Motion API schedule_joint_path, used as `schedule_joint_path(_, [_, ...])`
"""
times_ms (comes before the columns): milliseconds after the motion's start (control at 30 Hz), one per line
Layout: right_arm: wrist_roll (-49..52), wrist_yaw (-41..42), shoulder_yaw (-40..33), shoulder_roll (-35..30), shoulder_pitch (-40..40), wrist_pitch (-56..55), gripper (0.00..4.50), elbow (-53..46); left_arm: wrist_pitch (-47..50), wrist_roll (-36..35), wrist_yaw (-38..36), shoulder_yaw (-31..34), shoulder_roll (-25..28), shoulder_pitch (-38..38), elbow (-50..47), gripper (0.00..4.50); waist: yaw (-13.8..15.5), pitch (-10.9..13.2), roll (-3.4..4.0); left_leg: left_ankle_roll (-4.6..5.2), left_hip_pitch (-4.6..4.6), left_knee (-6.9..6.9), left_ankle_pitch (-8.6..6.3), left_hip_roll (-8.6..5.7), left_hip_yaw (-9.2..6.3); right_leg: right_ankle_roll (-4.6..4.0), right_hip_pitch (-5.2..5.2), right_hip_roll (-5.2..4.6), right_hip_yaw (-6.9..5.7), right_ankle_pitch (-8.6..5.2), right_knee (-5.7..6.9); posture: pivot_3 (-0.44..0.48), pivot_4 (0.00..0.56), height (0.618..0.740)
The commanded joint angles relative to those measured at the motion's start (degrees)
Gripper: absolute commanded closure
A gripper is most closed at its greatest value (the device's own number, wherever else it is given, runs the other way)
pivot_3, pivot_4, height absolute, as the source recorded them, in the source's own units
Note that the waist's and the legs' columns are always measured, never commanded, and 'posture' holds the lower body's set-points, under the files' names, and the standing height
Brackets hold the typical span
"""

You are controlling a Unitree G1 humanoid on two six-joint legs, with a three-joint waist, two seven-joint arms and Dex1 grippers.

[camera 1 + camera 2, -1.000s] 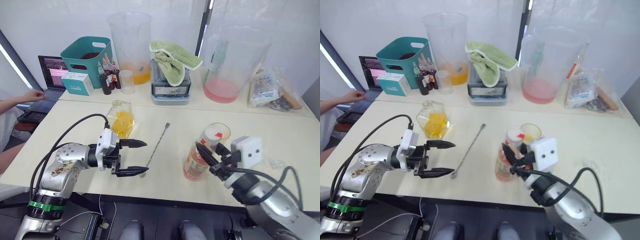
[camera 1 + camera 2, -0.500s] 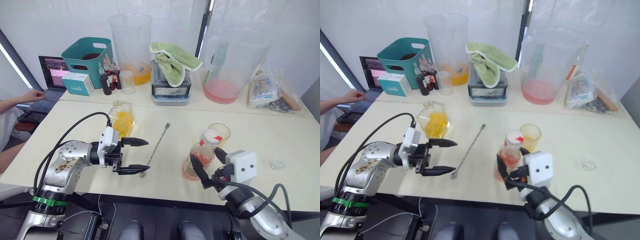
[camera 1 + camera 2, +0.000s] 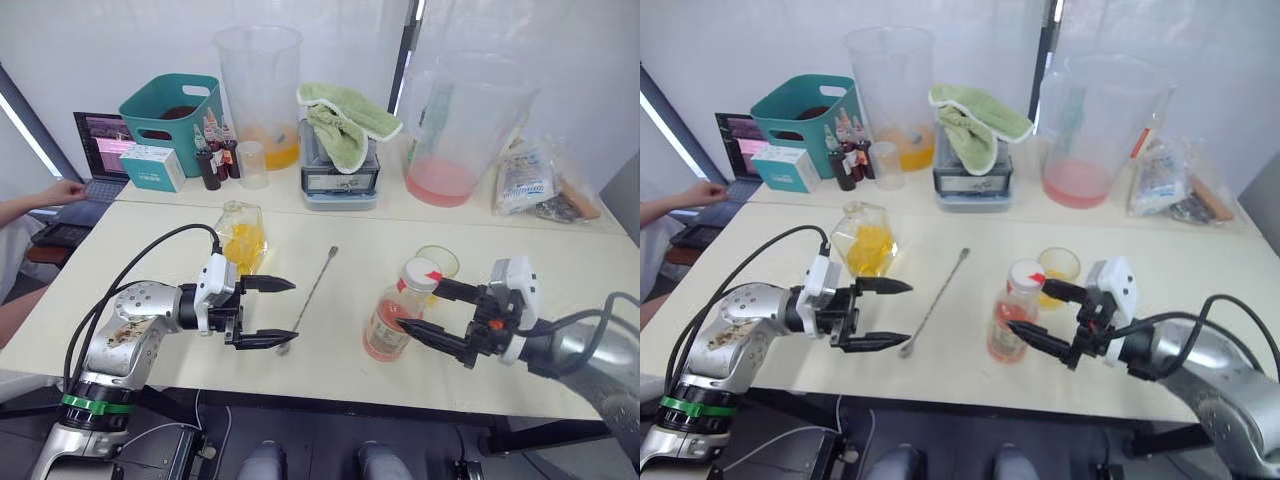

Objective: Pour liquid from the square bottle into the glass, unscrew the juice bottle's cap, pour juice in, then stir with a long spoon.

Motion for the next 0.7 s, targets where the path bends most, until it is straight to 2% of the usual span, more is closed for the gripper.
schedule_joint_path(33, [-2.1,6.88,1.4,0.54,-5.27,-2.5,0.05,5.54,0.69,-1.36,0.32,2.15,1.46,0.25,-2.71,0.0,-0.1,0.01,0.01,0.0,0.01,0.0,0.0,0.01,0.0,0.0,-0.01,0.0,0.0,0.0,0.01,0.0,0.15,0.74])
schedule_joint_path(233, [-5.97,14.07,4.27,2.75,-10.28,-4.81,0.05,12.44,1.94,-1.76,1.13,3.21,2.51,1.23,-4.68,0.0,0.07,0.01,0.01,0.0,-0.04,0.0,0.0,-0.04,-0.04,0.0,-0.03,-0.07,-0.02,0.01,0.05,0.0,0.15,0.74])
schedule_joint_path(333, [-5.17,14.06,3.62,4.24,-10.63,-3.52,0.85,11.71,2.28,-1.93,1.37,3.61,2.79,1.98,-5.45,0.0,0.13,0.02,0.02,0.0,-0.05,0.0,0.0,-0.02,-0.04,0.0,-0.04,-0.08,-0.02,0.01,0.05,0.0,0.15,0.74])
schedule_joint_path(567, [-0.95,12.29,-0.36,4.65,-7.45,0.03,3.17,6.06,1.9,-2.03,1.91,3.26,2.81,2.98,-5.88,0.0,0.3,0.02,0.02,-0.01,-0.04,0.0,-0.01,0.04,-0.04,0.0,-0.04,-0.09,-0.03,0.01,0.06,0.0,0.15,0.74])
schedule_joint_path(633, [0.26,10.57,-2.0,4.68,-5.74,0.99,3.46,3.43,1.74,-2.03,1.96,3.04,2.64,3.01,-5.81,0.0,0.47,0.02,0.03,-0.01,-0.05,0.0,0.0,0.04,-0.04,0.0,-0.05,-0.09,-0.03,0.01,0.06,0.0,0.15,0.74])
schedule_joint_path(700, [0.09,7.73,-3.47,5.12,-3.54,1.17,3.49,0.26,1.47,-1.92,1.95,2.76,2.37,2.93,-5.53,0.0,0.62,0.02,0.03,-0.01,-0.05,0.0,-0.01,0.04,-0.04,0.0,-0.05,-0.09,-0.03,0.01,0.06,0.0,0.15,0.74])
